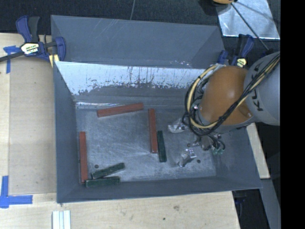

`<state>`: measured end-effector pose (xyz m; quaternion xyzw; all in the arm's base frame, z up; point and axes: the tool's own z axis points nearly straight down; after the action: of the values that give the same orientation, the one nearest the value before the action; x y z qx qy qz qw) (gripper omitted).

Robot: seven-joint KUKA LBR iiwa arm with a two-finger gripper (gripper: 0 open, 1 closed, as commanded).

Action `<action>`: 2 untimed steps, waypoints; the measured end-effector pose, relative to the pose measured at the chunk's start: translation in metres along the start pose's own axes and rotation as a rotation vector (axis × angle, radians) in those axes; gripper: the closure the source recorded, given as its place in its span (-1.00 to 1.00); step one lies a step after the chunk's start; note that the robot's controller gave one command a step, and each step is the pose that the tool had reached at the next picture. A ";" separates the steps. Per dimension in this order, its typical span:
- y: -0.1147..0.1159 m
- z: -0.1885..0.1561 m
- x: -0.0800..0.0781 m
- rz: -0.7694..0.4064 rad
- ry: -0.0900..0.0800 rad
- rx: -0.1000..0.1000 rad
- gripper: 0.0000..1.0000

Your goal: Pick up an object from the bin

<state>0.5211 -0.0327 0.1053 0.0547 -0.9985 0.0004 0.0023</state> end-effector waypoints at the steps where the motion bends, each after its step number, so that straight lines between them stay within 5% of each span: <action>1: 0.015 -0.010 -0.005 -0.029 -0.004 0.000 -1.00; 2: 0.017 -0.002 -0.014 -0.086 -0.004 -0.003 -1.00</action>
Offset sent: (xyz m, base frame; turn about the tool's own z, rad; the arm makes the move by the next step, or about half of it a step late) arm 0.0069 -0.0182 0.0510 -0.1295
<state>0.5332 -0.0139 0.1068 0.0974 -0.9952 -0.0014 0.0002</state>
